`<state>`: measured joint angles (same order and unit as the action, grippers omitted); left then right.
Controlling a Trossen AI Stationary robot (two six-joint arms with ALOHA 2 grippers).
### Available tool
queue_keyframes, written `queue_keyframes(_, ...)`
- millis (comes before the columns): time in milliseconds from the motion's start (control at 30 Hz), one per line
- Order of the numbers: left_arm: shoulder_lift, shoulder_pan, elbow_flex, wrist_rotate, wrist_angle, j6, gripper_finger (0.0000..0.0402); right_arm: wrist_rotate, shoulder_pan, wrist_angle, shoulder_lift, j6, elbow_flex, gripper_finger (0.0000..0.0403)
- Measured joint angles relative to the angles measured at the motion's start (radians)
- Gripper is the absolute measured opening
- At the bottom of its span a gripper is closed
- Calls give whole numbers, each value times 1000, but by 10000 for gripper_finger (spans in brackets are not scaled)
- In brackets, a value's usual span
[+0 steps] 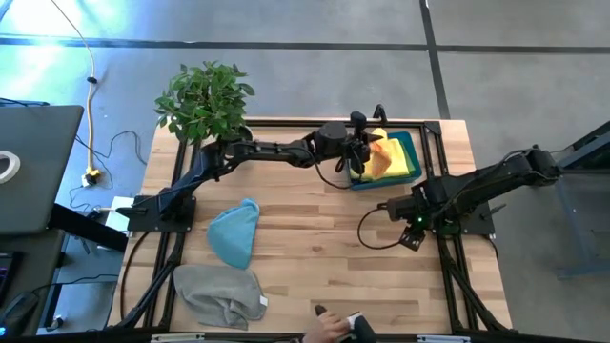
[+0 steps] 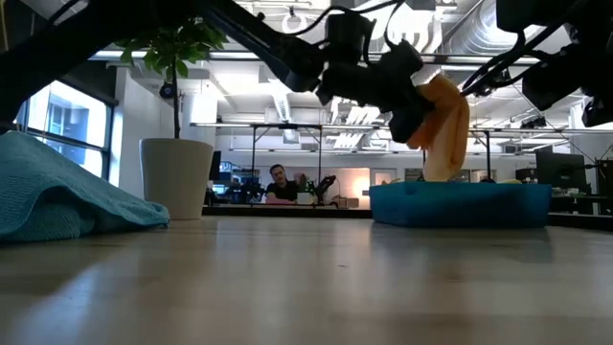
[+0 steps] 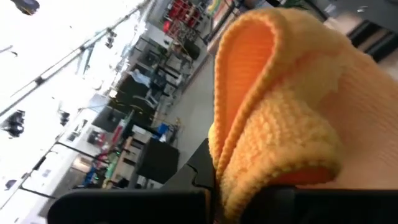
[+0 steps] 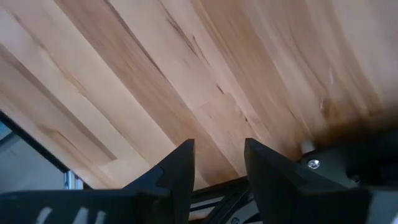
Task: Fold microfiber towels
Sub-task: Put the orange microfiber cloth into the blue bin
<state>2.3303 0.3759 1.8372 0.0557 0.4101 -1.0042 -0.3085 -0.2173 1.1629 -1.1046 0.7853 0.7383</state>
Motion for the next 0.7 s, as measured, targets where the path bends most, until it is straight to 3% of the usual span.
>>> queue_keyframes(533,196,6,261,-101,62,5,6,19,0,-30,0,0,0,132)
queue_keyframes(700,261,14,310,-97,57,-77,10,19,0,-37,0,-7,0,132)
